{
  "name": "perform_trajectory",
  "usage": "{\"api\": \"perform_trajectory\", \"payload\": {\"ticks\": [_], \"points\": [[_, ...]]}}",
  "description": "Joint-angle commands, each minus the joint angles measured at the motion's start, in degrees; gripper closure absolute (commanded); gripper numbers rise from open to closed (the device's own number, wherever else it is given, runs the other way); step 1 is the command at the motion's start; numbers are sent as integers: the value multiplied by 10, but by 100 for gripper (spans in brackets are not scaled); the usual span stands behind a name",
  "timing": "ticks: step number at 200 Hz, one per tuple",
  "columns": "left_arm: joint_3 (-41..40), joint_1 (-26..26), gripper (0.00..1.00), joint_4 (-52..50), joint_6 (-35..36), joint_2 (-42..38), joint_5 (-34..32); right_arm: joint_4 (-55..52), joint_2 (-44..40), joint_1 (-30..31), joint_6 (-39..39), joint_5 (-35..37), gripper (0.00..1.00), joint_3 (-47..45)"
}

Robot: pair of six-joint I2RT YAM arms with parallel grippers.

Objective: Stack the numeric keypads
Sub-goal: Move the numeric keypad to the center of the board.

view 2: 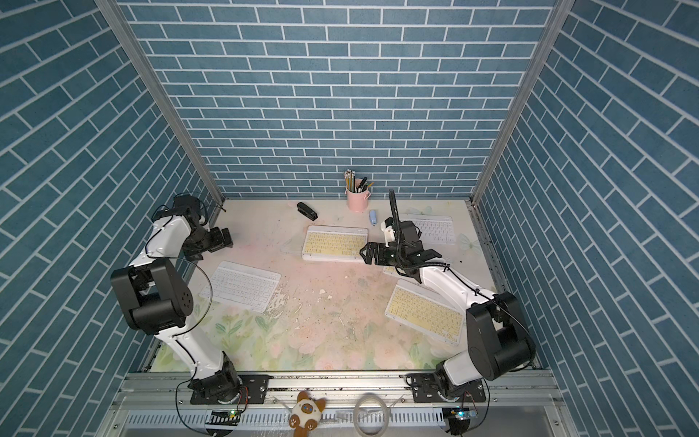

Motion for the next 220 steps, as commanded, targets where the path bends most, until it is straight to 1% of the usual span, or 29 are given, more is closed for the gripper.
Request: {"api": "perform_trajectory", "payload": {"ticks": [1, 22, 47, 81, 96, 125, 154, 181, 210, 215, 220], "points": [[-7, 13, 0, 22, 18, 26, -28, 21, -31, -2, 0, -26, 2, -14], [-6, 17, 0, 43, 36, 49, -34, 32, -49, -2, 6, -40, 2, -32], [12, 20, 0, 55, 59, 98, -43, 33, -68, -2, 5, -47, 2, -44], [20, 20, 0, 80, 88, 127, -29, 26, -86, -5, -5, -49, 2, -53], [29, 20, 1, 79, 97, 136, -28, 27, -92, -7, -6, -52, 2, -56], [44, 19, 0, 83, 114, 163, 0, 33, -99, -11, -6, -54, 2, -58], [65, 19, 0, 68, 120, 192, 2, 27, -111, -18, -6, -55, 2, -58], [36, 16, 0, 73, 105, 183, 8, 30, -116, -24, -6, -52, 2, -60], [-28, 16, 0, 81, 75, 150, 22, 37, -111, -30, -1, -54, 2, -60], [-37, 16, 3, 79, 72, 144, 21, 37, -111, -31, -1, -55, 2, -60], [-47, 16, 3, 78, 66, 137, 20, 37, -112, -32, -1, -56, 2, -60]]}}
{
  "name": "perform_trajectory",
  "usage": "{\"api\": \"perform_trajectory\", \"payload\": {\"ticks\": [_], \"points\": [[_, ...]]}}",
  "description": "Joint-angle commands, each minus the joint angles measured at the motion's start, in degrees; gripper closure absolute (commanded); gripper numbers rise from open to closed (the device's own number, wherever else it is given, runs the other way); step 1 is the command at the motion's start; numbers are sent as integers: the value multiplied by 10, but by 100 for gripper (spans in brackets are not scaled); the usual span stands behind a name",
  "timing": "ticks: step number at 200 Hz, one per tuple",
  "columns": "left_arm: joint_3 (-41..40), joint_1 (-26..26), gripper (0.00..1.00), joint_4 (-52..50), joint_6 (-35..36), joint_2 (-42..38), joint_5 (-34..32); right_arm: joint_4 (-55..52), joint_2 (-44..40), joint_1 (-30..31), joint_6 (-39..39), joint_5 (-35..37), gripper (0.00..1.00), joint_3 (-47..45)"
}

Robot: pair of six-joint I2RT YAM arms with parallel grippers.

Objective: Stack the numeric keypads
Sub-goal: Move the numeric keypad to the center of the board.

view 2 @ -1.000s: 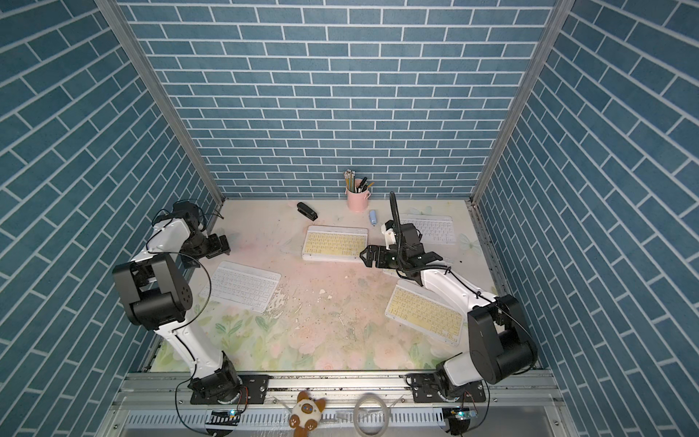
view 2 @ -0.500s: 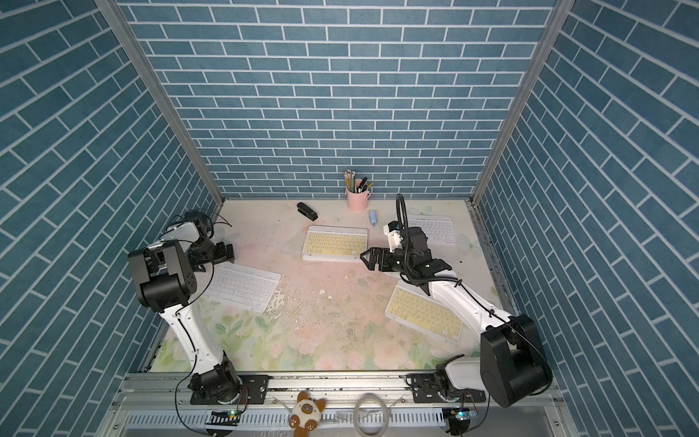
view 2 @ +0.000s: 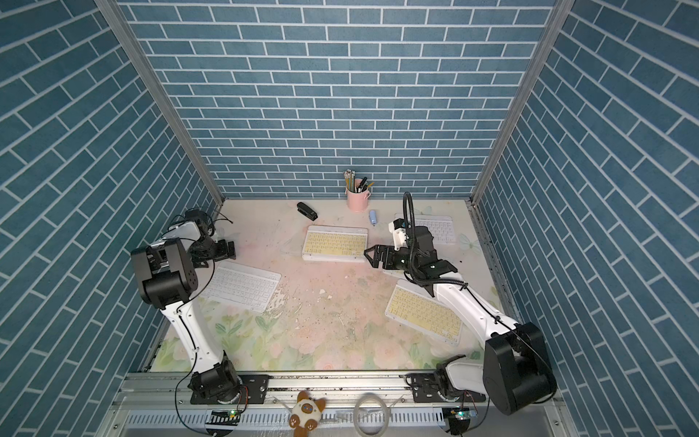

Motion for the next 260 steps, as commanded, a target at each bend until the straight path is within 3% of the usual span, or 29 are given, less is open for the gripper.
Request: {"api": "perform_trajectory", "payload": {"ticks": [1, 142, 217, 260], "points": [[-56, -1, 2, -30, -30, -14, 17, 12, -8, -6, -1, -9, 2, -6], [-151, -57, 0, -74, -68, -77, 84, 29, -7, -16, 21, -18, 2, -15], [-220, -130, 0, -67, -109, -155, 150, 16, 11, -17, 30, -21, 2, -18], [-248, -184, 0, -45, -132, -190, 190, 79, 35, -12, 96, -71, 2, -57]]}}
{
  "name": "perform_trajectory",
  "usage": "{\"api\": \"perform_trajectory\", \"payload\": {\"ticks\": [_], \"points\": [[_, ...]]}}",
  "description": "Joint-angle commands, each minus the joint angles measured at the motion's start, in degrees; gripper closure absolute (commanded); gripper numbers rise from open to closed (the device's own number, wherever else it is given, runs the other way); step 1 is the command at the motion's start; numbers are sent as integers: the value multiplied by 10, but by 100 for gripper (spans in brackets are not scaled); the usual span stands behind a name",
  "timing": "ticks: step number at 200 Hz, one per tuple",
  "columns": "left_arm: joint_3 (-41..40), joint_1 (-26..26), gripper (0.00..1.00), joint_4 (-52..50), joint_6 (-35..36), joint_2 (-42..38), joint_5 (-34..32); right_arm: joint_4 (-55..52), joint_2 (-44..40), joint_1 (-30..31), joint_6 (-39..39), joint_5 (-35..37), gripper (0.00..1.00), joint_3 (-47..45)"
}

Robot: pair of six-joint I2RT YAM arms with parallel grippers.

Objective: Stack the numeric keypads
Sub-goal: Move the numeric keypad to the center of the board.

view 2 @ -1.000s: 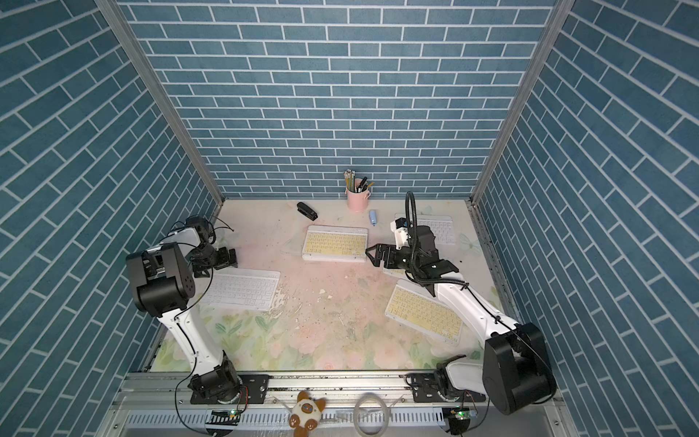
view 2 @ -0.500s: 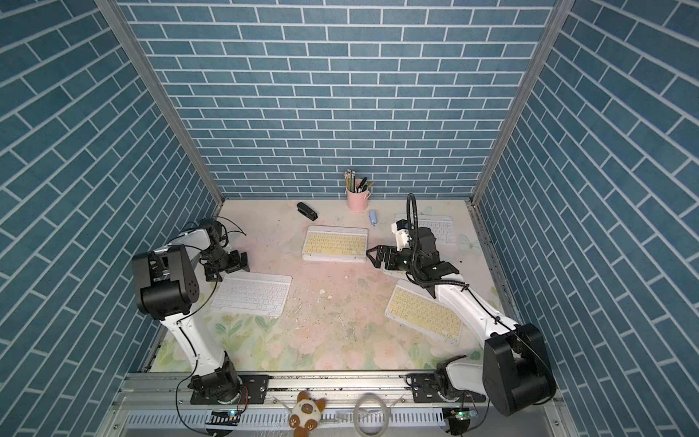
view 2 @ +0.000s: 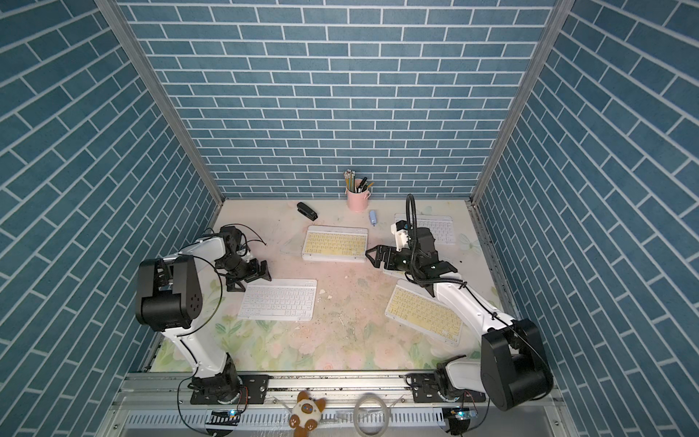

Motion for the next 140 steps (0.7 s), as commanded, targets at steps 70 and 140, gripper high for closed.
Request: {"api": "perform_trajectory", "payload": {"ticks": [70, 140], "points": [[-43, -43, 0, -2, -35, -102, 84, 153, 64, 60, 135, -20, 2, -87], [-157, 33, 0, 74, -126, -165, 50, 301, 181, 134, 229, 26, 2, -80]]}}
